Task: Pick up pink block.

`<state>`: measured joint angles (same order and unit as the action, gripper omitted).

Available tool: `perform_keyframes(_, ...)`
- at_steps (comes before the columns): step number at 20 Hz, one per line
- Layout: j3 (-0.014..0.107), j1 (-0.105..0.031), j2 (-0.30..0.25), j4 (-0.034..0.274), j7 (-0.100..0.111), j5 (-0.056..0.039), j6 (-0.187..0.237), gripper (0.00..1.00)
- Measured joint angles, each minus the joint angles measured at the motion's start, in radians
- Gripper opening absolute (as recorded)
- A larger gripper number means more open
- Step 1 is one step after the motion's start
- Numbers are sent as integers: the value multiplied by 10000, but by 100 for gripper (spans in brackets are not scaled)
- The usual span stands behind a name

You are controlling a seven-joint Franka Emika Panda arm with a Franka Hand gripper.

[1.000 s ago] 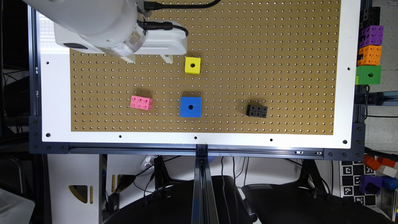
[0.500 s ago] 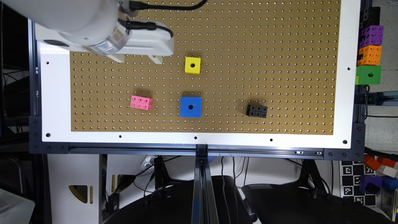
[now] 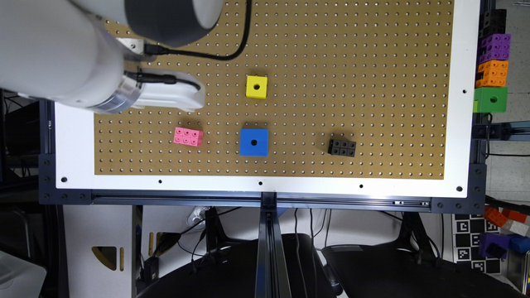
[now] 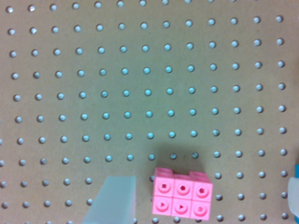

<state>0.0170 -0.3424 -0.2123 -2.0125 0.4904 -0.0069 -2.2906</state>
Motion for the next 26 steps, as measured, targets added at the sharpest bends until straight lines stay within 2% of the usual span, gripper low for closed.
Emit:
perform_keyframes(3,0,-171,-135,201,-176,-2,1,100)
perform_keyframes(8,0,-327,-281,457,-286,-21,1,100)
perform_keyframes(12,-1,-514,-585,819,-483,-21,9,100)
perform_keyframes(16,1,-516,-883,924,-489,-21,-32,100)
perform_keyframes(22,9,-508,-1583,971,-490,-22,-470,100)
perform_keyframes(26,62,-468,-1935,1070,-489,-21,-747,100)
